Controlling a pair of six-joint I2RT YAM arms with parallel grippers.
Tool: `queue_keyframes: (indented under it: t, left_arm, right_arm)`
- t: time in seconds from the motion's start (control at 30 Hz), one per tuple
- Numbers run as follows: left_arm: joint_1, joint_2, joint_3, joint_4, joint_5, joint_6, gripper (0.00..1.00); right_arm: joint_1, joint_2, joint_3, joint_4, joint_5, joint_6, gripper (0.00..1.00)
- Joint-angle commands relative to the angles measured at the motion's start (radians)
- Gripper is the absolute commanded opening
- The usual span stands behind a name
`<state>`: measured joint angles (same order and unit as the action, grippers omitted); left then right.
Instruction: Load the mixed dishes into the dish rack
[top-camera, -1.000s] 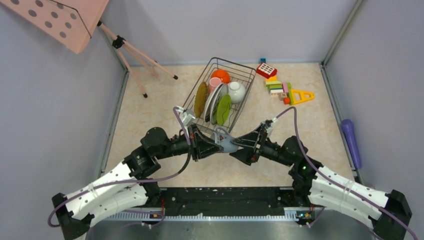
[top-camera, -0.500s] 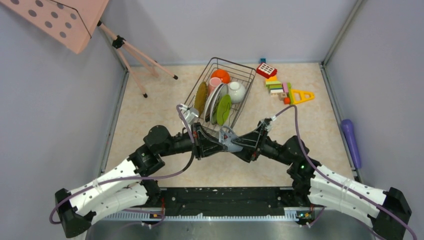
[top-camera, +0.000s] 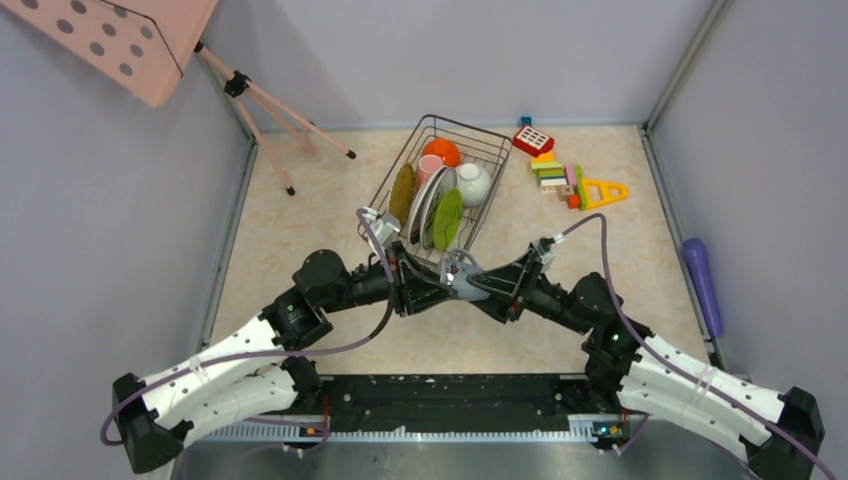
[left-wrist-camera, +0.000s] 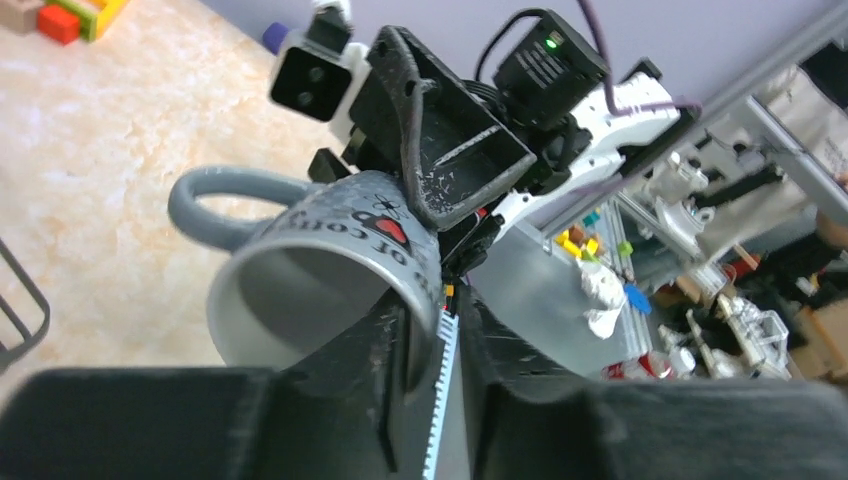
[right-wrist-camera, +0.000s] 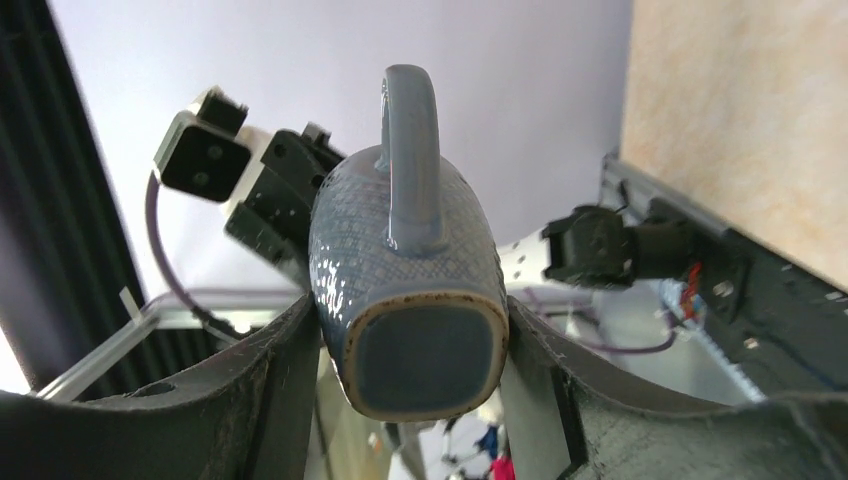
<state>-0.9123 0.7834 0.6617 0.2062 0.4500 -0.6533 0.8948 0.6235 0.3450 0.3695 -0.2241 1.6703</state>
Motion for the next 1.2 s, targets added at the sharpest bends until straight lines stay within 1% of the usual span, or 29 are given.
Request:
queue_keyframes:
  t: [0.0, 0.03, 0.07, 0.17, 0.2, 0.27, 0.37, 0.43, 0.5, 0.6, 0.67, 0.77, 1.0, 1.17]
  left_arm:
    - [0.003, 0.008, 0.058, -0.072, -0.091, 0.044, 0.43]
    - [0.003, 0.014, 0.069, -0.110, -0.121, 0.047, 0.52]
    - [0.004, 0.019, 0.080, -0.140, -0.146, 0.052, 0.58]
    - [0.004, 0.013, 0.089, -0.186, -0.195, 0.064, 0.69]
    - [0.004, 0.007, 0.089, -0.199, -0.220, 0.067, 0.71]
    - [0.004, -0.012, 0.097, -0.276, -0.303, 0.074, 0.74]
    - [0.006, -0.037, 0.126, -0.405, -0.501, 0.076, 0.77]
    - [0.006, -0.045, 0.147, -0.484, -0.608, 0.070, 0.78]
    - [0.007, -0.052, 0.174, -0.568, -0.727, 0.048, 0.79]
    - [0.007, -0.064, 0.203, -0.692, -0.905, -0.012, 0.80]
    - [0.007, -0.067, 0.203, -0.716, -0.972, -0.028, 0.82]
    - [0.007, -0.060, 0.204, -0.741, -1.022, -0.038, 0.82]
    - [0.007, -0.097, 0.174, -0.749, -1.060, -0.047, 0.82]
    - [0.007, -0.095, 0.171, -0.742, -1.059, -0.052, 0.82]
  right_arm:
    - [0.006, -0.049, 0.114, -0.190, 0.156, -0.115, 0.00]
    - [0.006, -0.051, 0.140, -0.240, 0.180, -0.144, 0.00]
    - [0.007, -0.049, 0.169, -0.300, 0.209, -0.170, 0.00]
    - [0.006, -0.034, 0.254, -0.467, 0.300, -0.249, 0.00]
    - [0.006, -0.019, 0.284, -0.516, 0.325, -0.273, 0.00]
    - [0.006, 0.026, 0.375, -0.645, 0.385, -0.326, 0.00]
    - [0.006, 0.115, 0.484, -0.777, 0.467, -0.398, 0.00]
    - [0.006, 0.180, 0.546, -0.824, 0.496, -0.426, 0.00]
    - [0.006, 0.262, 0.612, -0.889, 0.541, -0.432, 0.00]
    - [0.006, 0.374, 0.728, -1.005, 0.622, -0.390, 0.00]
    - [0.007, 0.441, 0.775, -1.031, 0.647, -0.377, 0.00]
    - [0.007, 0.534, 0.820, -1.019, 0.645, -0.386, 0.00]
    - [0.006, 0.698, 0.932, -1.015, 0.648, -0.441, 0.00]
    - [0.006, 0.807, 1.036, -1.075, 0.676, -0.445, 0.00]
